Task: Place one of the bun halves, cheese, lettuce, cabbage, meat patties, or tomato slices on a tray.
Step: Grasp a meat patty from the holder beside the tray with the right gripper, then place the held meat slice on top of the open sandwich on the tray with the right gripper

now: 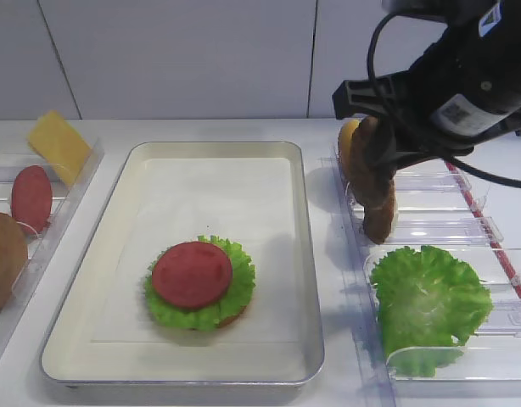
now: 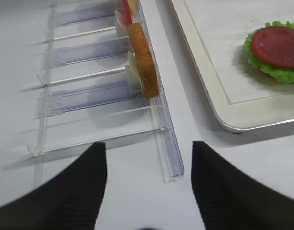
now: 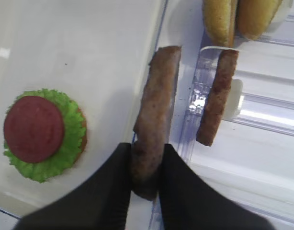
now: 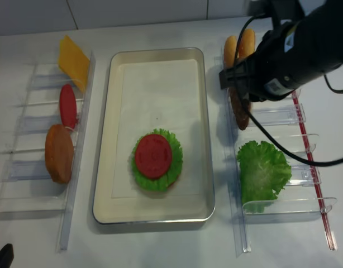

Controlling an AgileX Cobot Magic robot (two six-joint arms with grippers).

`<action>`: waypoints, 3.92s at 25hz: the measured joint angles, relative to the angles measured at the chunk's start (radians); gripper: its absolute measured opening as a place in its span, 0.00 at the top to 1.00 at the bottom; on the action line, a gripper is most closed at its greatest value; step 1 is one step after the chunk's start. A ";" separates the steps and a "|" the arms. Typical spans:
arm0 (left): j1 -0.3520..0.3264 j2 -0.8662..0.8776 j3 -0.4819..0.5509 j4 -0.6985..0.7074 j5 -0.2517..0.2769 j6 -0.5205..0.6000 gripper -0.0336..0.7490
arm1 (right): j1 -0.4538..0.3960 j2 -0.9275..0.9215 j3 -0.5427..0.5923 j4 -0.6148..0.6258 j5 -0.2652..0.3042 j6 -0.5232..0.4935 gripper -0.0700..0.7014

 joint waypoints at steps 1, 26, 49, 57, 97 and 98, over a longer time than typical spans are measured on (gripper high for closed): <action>0.000 0.000 0.000 0.000 0.000 0.000 0.46 | 0.002 -0.013 0.000 0.017 0.000 -0.011 0.70; 0.000 0.000 0.000 0.000 0.000 0.000 0.47 | 0.120 0.117 0.010 0.789 -0.067 -0.629 0.70; 0.000 0.000 0.000 0.000 0.000 -0.002 0.47 | 0.018 0.446 0.010 1.315 0.335 -1.061 0.70; 0.000 0.000 0.000 0.000 -0.002 -0.002 0.47 | -0.020 0.517 0.010 1.347 0.333 -1.084 0.70; 0.000 0.000 0.000 0.000 -0.004 -0.002 0.47 | -0.087 0.610 0.010 1.261 0.333 -1.101 0.65; 0.000 0.000 0.000 0.000 -0.004 -0.002 0.47 | -0.087 0.610 0.010 1.257 0.333 -1.107 0.62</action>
